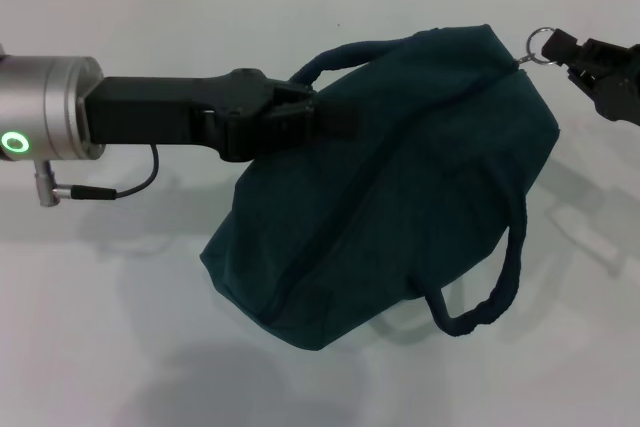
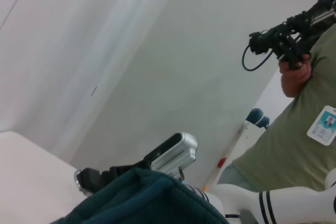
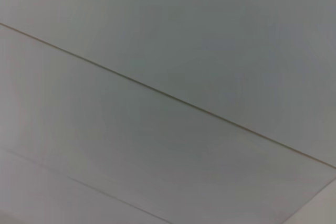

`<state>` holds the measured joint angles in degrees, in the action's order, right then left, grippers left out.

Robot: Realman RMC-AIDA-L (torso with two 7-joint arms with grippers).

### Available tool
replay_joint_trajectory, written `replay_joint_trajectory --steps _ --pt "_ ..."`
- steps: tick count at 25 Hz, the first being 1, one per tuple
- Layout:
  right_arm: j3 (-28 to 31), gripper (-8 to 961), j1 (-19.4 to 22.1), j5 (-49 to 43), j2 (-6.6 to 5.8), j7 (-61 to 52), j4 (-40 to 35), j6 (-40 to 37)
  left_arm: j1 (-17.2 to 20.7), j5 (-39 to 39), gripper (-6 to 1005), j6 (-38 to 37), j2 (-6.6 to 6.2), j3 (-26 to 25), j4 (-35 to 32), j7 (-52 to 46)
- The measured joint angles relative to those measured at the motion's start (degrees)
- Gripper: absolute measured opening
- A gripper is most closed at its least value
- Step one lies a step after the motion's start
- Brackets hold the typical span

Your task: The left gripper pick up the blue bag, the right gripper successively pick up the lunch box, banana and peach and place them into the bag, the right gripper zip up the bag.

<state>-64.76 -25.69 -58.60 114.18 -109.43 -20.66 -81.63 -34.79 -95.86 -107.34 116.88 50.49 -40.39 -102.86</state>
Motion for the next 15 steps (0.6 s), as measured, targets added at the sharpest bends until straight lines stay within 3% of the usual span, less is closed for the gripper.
replay_joint_trajectory --steps 10,15 --pt "0.3 30 -0.2 0.2 -0.51 1.3 -0.5 -1.3 -0.7 0.4 54 3.5 0.02 -1.2 0.1 -0.6" --pt "3.9 257 1.4 0.1 -1.42 2.5 -0.2 -2.5 -0.5 0.4 54 8.5 0.22 -4.0 2.0 -0.9"
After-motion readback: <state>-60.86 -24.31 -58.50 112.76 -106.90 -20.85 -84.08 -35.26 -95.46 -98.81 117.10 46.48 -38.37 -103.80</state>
